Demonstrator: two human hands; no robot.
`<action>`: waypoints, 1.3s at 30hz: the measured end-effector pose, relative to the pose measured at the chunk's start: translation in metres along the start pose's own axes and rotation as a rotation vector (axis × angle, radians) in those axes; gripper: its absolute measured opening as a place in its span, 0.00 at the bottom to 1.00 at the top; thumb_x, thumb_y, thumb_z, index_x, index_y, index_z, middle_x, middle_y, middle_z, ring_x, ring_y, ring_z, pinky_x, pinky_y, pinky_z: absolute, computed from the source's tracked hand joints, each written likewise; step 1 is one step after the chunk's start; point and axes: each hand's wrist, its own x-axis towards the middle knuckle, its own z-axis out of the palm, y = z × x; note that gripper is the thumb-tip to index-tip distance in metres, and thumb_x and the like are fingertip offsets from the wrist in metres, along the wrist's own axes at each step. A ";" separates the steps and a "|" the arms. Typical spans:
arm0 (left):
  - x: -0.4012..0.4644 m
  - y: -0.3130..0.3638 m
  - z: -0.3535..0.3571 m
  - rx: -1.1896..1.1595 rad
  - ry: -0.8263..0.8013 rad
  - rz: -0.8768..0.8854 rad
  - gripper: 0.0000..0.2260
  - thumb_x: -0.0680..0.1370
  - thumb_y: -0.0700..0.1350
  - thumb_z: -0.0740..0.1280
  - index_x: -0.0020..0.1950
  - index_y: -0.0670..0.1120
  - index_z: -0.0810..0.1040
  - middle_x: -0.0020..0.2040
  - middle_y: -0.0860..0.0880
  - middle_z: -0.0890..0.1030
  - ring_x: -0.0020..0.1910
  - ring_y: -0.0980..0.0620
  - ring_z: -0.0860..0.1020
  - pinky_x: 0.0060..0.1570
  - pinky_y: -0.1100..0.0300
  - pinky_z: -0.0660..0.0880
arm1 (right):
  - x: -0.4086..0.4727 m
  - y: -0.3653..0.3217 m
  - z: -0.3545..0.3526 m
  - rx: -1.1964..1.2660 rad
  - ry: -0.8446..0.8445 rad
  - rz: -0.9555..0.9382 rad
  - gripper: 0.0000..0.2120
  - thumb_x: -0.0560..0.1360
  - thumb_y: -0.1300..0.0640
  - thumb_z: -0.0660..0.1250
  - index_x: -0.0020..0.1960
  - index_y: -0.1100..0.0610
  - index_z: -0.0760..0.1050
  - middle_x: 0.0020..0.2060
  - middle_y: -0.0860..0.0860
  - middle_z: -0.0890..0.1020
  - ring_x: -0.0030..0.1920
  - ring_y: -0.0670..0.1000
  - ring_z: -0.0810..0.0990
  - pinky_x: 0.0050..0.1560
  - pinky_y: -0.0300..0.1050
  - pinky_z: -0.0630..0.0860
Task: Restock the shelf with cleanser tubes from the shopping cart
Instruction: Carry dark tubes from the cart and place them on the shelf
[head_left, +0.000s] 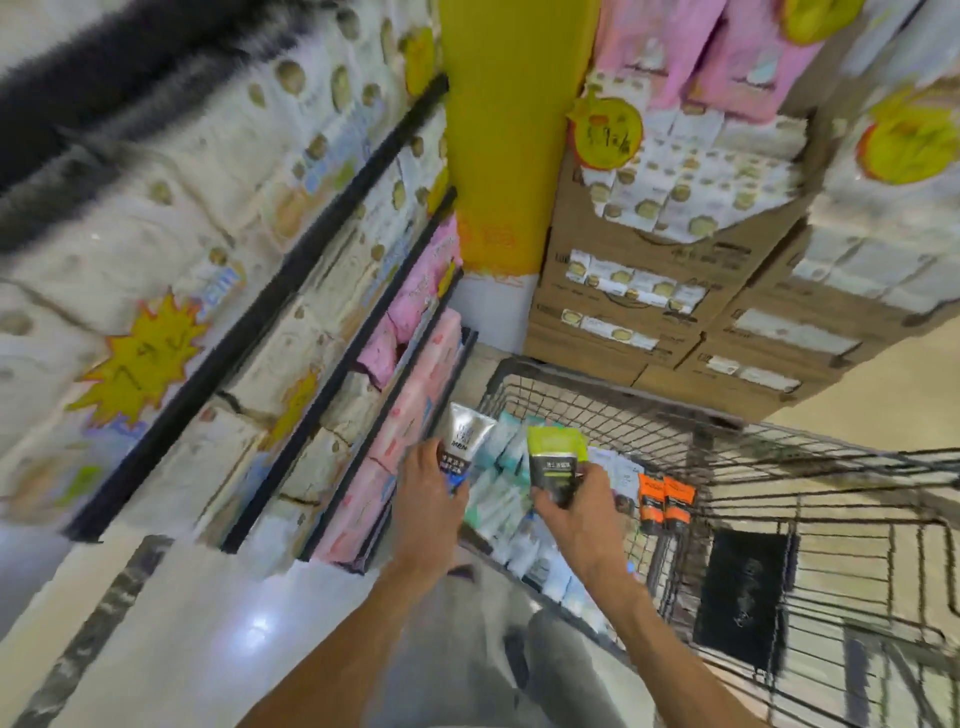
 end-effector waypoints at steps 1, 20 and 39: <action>-0.009 -0.002 -0.007 -0.012 0.039 -0.026 0.33 0.73 0.44 0.79 0.74 0.46 0.69 0.66 0.47 0.73 0.66 0.48 0.73 0.64 0.50 0.77 | -0.001 -0.006 -0.001 -0.005 -0.035 -0.035 0.28 0.67 0.39 0.75 0.59 0.50 0.68 0.49 0.50 0.79 0.46 0.49 0.81 0.46 0.53 0.81; -0.298 -0.073 -0.136 -0.055 0.882 -0.685 0.25 0.74 0.43 0.74 0.69 0.51 0.71 0.61 0.52 0.72 0.60 0.50 0.73 0.43 0.57 0.72 | -0.184 -0.112 0.121 -0.212 -0.737 -0.788 0.30 0.66 0.41 0.79 0.57 0.55 0.69 0.49 0.53 0.78 0.49 0.54 0.80 0.49 0.56 0.78; -0.766 -0.177 -0.196 0.065 1.407 -1.169 0.31 0.75 0.48 0.77 0.73 0.47 0.68 0.66 0.48 0.71 0.65 0.49 0.71 0.53 0.58 0.76 | -0.673 -0.028 0.226 -0.255 -1.292 -1.284 0.29 0.68 0.39 0.77 0.60 0.44 0.66 0.53 0.44 0.76 0.49 0.46 0.81 0.48 0.53 0.83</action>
